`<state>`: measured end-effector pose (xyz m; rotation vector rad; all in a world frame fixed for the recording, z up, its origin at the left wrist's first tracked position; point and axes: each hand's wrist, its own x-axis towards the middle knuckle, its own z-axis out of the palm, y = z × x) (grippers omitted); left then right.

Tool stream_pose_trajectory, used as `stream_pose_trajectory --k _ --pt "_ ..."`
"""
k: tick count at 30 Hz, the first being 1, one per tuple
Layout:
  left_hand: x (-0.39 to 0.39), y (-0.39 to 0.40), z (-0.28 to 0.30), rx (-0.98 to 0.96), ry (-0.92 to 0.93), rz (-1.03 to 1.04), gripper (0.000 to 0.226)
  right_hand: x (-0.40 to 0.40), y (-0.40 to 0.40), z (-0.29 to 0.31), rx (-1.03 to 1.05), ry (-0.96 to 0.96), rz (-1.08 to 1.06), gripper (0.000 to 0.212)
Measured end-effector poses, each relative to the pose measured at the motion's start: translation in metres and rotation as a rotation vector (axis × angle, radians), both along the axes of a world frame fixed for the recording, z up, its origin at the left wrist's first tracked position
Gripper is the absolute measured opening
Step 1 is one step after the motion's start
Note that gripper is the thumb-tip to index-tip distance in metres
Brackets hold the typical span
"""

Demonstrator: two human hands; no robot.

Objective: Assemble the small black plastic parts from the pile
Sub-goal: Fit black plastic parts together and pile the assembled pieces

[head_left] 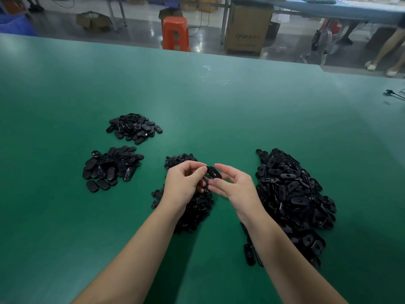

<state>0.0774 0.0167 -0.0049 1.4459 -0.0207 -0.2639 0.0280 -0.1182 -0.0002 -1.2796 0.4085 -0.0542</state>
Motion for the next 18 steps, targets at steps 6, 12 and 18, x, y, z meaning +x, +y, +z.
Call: stream_pose_trajectory --k 6,12,18 --pt "-0.0025 -0.0044 0.0026 0.121 -0.120 -0.040 0.012 -0.0042 0.0052 -0.0049 -0.217 0.024 0.103 0.012" --pt "-0.0043 -0.0036 0.0016 0.104 -0.063 -0.016 0.014 -0.0026 0.0047 -0.0029 -0.224 0.033 0.013 0.005" --pt "-0.0058 -0.0065 -0.0010 -0.093 0.246 0.019 0.010 -0.0039 -0.0010 -0.0027 -0.164 0.013 -0.161 0.006"
